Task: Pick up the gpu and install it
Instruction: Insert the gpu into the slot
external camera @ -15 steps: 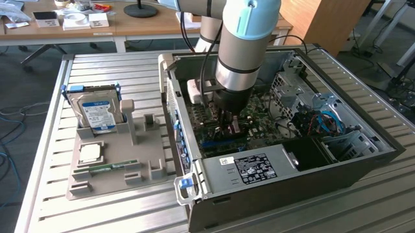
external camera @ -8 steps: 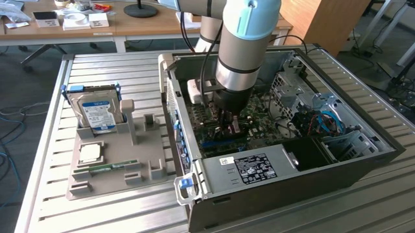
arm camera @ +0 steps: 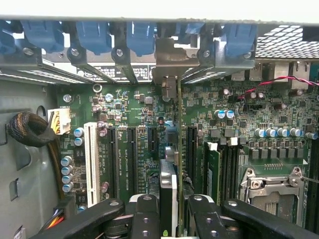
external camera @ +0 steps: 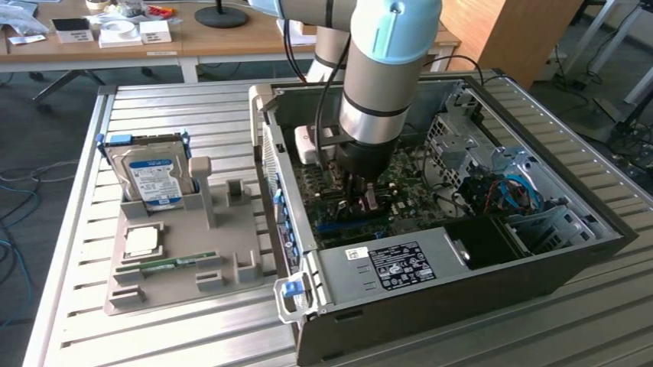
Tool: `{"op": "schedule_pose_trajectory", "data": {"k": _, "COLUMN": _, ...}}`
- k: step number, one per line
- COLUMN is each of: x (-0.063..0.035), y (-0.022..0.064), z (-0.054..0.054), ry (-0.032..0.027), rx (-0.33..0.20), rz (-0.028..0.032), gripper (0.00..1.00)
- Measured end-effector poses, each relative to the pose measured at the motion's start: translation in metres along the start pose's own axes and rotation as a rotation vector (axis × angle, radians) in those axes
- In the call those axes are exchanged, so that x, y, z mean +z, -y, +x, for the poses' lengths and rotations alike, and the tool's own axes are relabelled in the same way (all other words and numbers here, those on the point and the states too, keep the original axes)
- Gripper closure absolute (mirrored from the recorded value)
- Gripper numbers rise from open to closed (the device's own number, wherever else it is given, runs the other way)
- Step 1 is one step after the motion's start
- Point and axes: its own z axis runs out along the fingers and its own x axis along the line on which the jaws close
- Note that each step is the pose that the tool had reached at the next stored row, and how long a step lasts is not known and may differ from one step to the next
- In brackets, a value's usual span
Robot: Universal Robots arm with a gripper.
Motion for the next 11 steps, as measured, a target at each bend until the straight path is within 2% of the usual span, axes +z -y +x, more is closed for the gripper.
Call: {"op": "schedule_pose_trajectory", "data": {"k": 11, "x": 0.0041, "y": -0.0008, "z": 0.0003, "ry": 0.0003, "rx": 0.000, "rz": -0.0001, "gripper": 0.73}}
